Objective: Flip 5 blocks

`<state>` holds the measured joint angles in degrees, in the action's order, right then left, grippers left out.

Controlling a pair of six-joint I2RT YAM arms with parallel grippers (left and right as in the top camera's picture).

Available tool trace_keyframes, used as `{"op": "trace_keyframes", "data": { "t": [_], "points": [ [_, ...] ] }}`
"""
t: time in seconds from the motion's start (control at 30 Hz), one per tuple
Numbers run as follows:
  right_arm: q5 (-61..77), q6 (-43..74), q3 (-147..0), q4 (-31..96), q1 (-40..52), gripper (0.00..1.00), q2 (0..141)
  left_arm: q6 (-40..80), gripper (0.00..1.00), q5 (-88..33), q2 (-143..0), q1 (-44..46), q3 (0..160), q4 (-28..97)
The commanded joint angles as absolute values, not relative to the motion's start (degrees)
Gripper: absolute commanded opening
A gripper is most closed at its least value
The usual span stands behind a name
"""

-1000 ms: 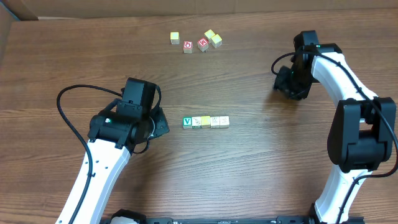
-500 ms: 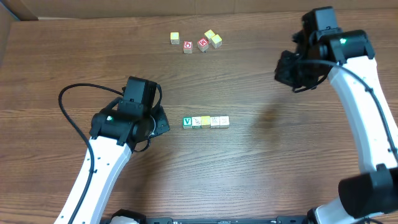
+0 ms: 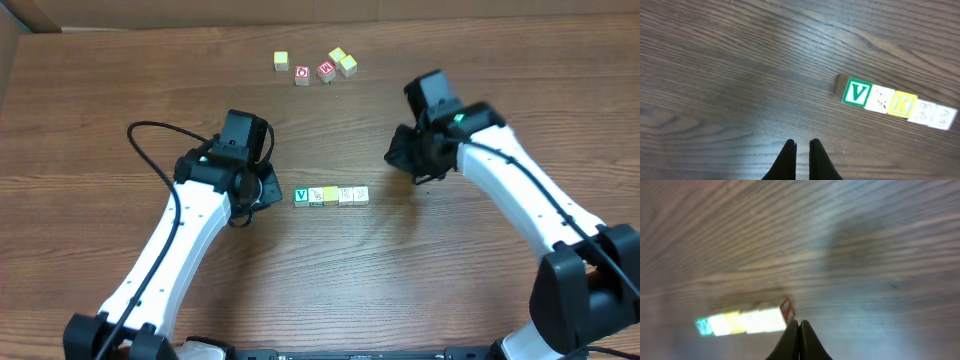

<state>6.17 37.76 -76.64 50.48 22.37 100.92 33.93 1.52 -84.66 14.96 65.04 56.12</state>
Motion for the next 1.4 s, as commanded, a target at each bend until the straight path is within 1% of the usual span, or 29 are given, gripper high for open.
{"op": "trace_keyframes", "data": {
  "t": [0.0,0.13,0.43,0.67,1.1,1.37],
  "points": [
    [3.07,44.07,-70.63,45.56,24.10,0.04,101.06,33.85,0.04,1.91,-87.77,15.03,65.73,55.51],
    [-3.86,46.54,-66.89,40.77,25.61,0.04,101.19,33.85,0.04,1.91,-90.91,15.00,65.73,54.02],
    [-3.88,46.50,-64.12,32.99,29.15,0.04,104.07,33.87,0.04,1.89,-94.72,15.00,65.73,49.30],
    [-4.47,46.50,-64.10,32.12,30.61,0.04,104.53,33.87,0.04,1.78,-95.02,15.03,65.73,48.34],
    [-3.29,46.48,-64.07,31.55,30.63,0.04,107.68,33.85,0.04,2.11,-95.57,15.84,65.49,47.48],
    [-2.90,46.04,-64.07,31.53,30.63,0.04,107.68,33.85,0.04,1.89,-95.57,15.88,61.58,42.96]
  ]
}}
